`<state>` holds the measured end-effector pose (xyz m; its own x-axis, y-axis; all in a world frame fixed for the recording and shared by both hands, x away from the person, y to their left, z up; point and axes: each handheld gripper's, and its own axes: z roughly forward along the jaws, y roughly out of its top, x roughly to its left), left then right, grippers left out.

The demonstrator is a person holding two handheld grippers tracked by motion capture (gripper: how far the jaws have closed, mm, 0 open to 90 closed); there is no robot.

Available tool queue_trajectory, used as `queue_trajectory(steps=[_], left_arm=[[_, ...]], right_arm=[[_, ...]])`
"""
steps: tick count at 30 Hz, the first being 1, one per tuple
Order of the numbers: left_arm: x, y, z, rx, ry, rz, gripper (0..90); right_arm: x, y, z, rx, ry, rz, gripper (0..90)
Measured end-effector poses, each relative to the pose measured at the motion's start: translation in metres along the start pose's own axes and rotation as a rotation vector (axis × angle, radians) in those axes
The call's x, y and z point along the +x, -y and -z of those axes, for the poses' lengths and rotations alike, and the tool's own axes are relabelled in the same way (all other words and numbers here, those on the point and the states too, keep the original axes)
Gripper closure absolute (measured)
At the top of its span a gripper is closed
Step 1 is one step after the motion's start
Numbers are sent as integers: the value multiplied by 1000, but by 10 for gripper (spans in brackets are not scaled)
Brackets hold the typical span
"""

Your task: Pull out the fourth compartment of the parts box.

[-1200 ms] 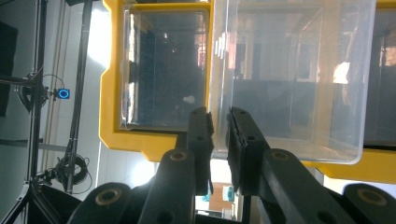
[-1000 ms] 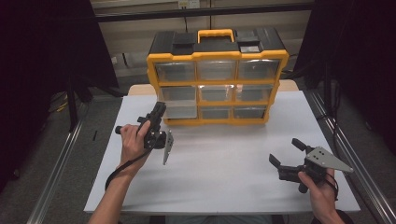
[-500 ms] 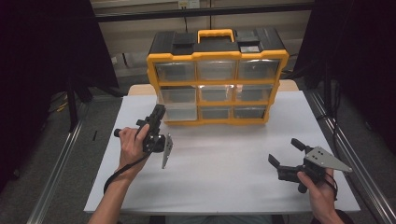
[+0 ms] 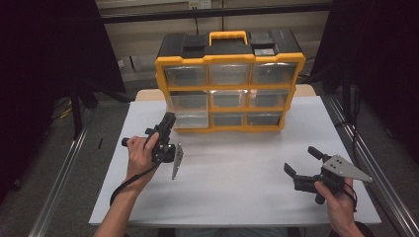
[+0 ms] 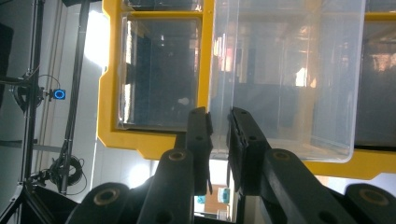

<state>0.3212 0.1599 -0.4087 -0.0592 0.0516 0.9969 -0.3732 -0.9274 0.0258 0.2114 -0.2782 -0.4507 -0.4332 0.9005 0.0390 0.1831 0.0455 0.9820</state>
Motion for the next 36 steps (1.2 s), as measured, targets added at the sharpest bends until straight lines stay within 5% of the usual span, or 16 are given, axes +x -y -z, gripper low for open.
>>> queue_trajectory(steps=[11, 16, 20, 23, 31, 32, 34, 35, 36], left_arm=[[0, 0, 0, -2, -3, 42, 779], [-1, 0, 0, -4, 11, 57, 696], [0, -1, -2, -1, 44, 149, 612], [-3, 0, -4, -6, 53, 176, 524], [-3, 3, -3, -8, 43, 318, 263], [-1, 4, -3, -9, 40, 385, 207], [0, 6, -4, 7, 68, 450, 148], [0, 6, -4, 7, 68, 450, 136], [1, 8, -6, 2, 62, 511, 130]], right_arm=[[-4, 2, -4, 7, -2, -22, 4], [-3, 1, -5, 5, -14, -21, 4], [-2, 1, -4, 6, -14, -10, 5], [-2, 2, -4, 6, -6, -16, 5], [1, 1, 0, 8, -9, 2, 5], [1, 1, -1, 7, -3, 2, 5], [1, 0, -1, 6, -1, 1, 5], [1, 0, -1, 6, -1, 1, 5], [1, 0, -1, 7, -2, 2, 5]])
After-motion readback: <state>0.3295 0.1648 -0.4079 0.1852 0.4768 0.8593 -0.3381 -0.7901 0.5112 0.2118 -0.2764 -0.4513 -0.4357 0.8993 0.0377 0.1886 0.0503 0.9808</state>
